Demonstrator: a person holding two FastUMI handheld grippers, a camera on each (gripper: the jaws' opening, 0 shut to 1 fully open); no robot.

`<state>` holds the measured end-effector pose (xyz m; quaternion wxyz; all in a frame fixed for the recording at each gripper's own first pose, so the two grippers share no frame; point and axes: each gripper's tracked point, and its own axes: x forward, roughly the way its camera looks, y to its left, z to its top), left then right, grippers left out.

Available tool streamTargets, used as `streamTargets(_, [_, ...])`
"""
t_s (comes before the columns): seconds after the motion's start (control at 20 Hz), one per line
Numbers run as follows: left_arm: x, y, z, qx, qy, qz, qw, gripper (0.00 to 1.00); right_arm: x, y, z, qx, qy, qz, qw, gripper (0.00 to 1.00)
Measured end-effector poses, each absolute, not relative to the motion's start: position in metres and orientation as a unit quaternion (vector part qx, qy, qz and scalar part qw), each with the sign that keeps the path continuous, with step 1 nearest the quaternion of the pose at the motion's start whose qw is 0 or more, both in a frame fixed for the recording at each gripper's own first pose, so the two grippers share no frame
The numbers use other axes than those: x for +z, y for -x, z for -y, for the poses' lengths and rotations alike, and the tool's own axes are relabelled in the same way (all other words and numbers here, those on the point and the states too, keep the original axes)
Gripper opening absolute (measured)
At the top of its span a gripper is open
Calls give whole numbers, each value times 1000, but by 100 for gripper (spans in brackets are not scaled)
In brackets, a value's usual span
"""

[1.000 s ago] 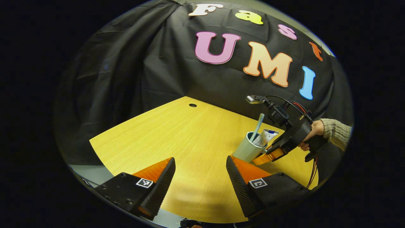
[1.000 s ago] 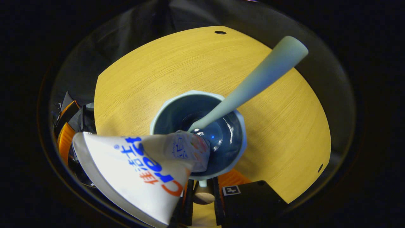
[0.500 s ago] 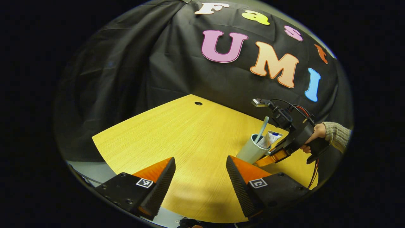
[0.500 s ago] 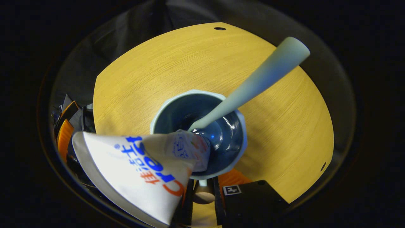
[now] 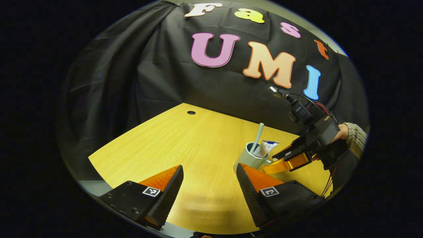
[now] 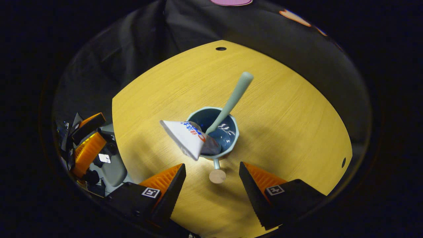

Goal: Put the toothbrush and toothpaste on the desktop into the cup, then pick up the cup and place it on the coaster on the desktop.

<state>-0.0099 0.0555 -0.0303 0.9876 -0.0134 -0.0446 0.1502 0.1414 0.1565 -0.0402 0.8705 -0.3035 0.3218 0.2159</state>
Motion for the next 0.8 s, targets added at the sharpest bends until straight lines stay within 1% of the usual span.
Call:
streamTargets(0.05, [-28,7,-50,141,8,42,989,93,-31,-133,-151,213,290,-310,880,96])
streamTargets(0.1, [-25,3,-43,130,0,40,991,93,-24,-125,-146,208,274,-298,890,100])
streamTargets(0.15, [-23,-1,-34,117,-7,38,992,93,-15,-115,-140,202,254,-288,901,100])
streamTargets(0.2, [-19,-6,-24,103,-14,37,994,93,-7,-106,-135,194,230,-276,913,96])
streamTargets(0.25, [-15,-11,-13,88,-21,37,995,93,1,-97,-130,189,205,-264,923,100])
streamTargets(0.35, [-9,-22,7,60,-33,36,997,93,15,-81,-115,173,161,-237,943,99])
streamTargets(0.4, [-4,-27,17,47,-36,37,998,93,22,-73,-108,165,141,-220,951,96])
streamTargets(0.45, [-1,-31,27,34,-37,38,998,93,30,-67,-102,158,120,-200,960,99])
streamTargets(0.5, [3,-36,36,22,-37,40,998,93,38,-61,-95,150,99,-181,967,99])
streamTargets(0.55, [5,-41,46,9,-37,39,999,93,44,-54,-88,141,79,-165,973,96])
streamTargets(0.6, [6,-45,54,-4,-39,35,999,93,51,-47,-81,134,59,-148,978,96])
streamTargets(0.65, [5,-48,60,-14,-44,29,999,93,57,-42,-74,125,38,-132,983,99])
streamTargets(0.8, [10,-55,72,-29,-63,22,997,93,57,-30,-53,98,-11,-96,990,99])
